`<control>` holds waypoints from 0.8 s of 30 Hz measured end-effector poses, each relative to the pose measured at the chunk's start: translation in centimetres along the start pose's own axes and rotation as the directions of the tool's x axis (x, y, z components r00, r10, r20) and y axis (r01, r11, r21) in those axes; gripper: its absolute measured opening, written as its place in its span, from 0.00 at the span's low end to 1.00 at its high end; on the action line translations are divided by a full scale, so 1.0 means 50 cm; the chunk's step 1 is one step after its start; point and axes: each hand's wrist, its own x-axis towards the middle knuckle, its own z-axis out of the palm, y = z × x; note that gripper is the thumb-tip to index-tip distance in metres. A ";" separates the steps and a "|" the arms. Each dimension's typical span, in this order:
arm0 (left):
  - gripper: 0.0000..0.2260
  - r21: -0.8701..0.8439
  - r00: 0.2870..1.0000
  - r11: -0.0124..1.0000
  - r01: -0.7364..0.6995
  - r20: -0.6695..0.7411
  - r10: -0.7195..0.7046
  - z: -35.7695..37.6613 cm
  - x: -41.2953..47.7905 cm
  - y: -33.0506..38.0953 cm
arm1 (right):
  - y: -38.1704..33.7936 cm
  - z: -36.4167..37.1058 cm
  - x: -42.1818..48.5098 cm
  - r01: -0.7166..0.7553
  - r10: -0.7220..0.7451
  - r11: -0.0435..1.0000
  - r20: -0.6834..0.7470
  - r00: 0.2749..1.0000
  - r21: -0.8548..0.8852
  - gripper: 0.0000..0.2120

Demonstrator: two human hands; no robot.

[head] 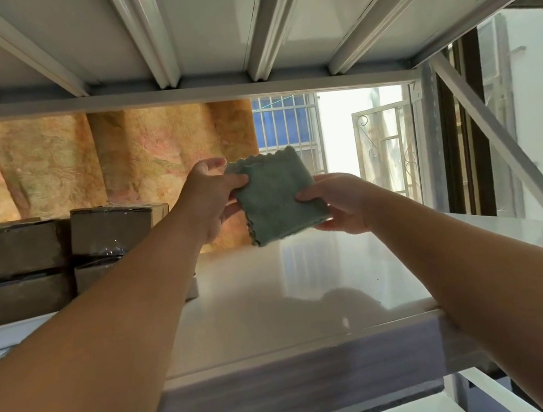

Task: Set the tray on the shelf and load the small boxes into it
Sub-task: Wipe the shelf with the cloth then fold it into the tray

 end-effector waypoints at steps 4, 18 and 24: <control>0.29 0.057 0.994 0.997 0.044 0.094 -0.049 -0.001 -0.005 0.000 | -0.006 0.005 -0.003 0.122 -0.122 0.992 0.002 0.992 0.040 0.12; 0.09 0.068 0.976 0.995 -0.068 0.213 0.053 0.003 -0.027 0.003 | 0.001 -0.004 -0.015 -0.025 0.048 0.995 0.253 0.966 -0.094 0.12; 0.03 0.135 0.977 0.990 0.025 0.206 -0.053 0.000 -0.034 -0.001 | -0.002 0.001 -0.013 0.020 -0.026 0.999 0.162 0.986 0.034 0.01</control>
